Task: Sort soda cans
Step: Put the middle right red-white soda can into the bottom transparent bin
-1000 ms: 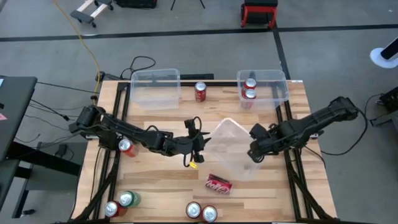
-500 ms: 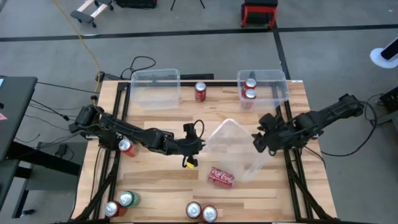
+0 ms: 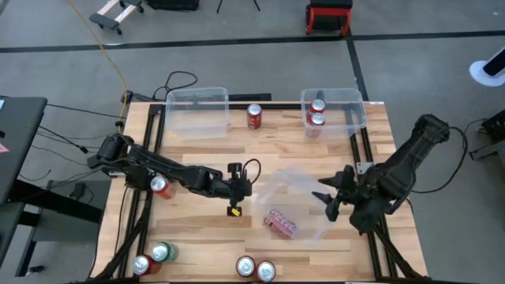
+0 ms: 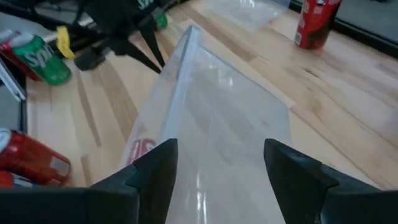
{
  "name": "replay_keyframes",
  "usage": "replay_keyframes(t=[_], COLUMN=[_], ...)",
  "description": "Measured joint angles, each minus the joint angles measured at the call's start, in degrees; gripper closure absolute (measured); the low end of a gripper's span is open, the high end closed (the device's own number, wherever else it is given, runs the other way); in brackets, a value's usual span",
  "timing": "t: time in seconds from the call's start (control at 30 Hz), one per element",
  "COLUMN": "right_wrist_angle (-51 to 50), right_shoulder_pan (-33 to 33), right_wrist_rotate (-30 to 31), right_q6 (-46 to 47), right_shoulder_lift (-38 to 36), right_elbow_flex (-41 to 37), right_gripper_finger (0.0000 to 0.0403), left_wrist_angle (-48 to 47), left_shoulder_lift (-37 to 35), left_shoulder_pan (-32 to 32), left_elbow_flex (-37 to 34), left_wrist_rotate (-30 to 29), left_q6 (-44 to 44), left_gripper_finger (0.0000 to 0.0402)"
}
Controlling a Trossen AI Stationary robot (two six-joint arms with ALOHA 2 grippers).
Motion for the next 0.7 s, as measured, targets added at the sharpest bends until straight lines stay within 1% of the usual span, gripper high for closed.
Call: replay_keyframes(t=[0.17, 0.23, 0.3, 0.37, 0.4, 0.5, 0.57, 0.63, 0.7], right_wrist_angle=[-1.3, -3.2, -3.4, -2.6, -1.6, 3.2, 6.1, 7.8, 9.0], right_shoulder_pan=[2.5, 2.4, 2.1, 2.4, 2.9, 3.5, 3.4, 3.3, 3.1], right_wrist_rotate=[3.7, 3.8, 4.0, 3.7, 2.5, -2.8, -4.6, -6.4, -10.3], right_q6=[1.1, 1.5, -0.1, -4.7, -8.5, -19.4, -25.1, -29.4, -32.7], right_shoulder_lift=[-0.9, -1.2, -1.3, -1.2, -1.3, -1.2, -1.0, -1.1, -1.1], right_elbow_flex=[0.5, 1.3, 2.4, 3.9, 4.8, 6.7, 7.3, 7.6, 7.6], right_gripper_finger=[0.0146, 0.015, 0.0155, 0.0159, 0.0161, 0.0162, 0.0163, 0.0163, 0.0163], left_wrist_angle=[4.4, 7.2, 10.1, 12.1, 12.8, 14.3, 14.5, 14.7, 15.5], left_shoulder_lift=[0.0, 0.0, 0.0, 0.0, 0.0, 0.0, 0.0, 0.0, 0.0], left_shoulder_pan=[0.3, 0.7, 1.1, 1.4, 1.6, 2.2, 2.6, 3.0, 3.3], left_elbow_flex=[0.0, 0.0, 0.0, 0.0, 0.0, 0.1, 0.1, 0.1, 0.1], left_wrist_rotate=[0.2, 0.2, 0.2, 0.1, 0.1, 0.2, 0.2, 0.2, 0.1], left_q6=[1.5, 2.8, 4.1, 5.1, 5.5, 6.4, 6.4, 6.4, 6.3], left_gripper_finger=[0.0376, 0.0376, 0.0376, 0.0376, 0.0376, 0.0376, 0.0376, 0.0377, 0.0377])
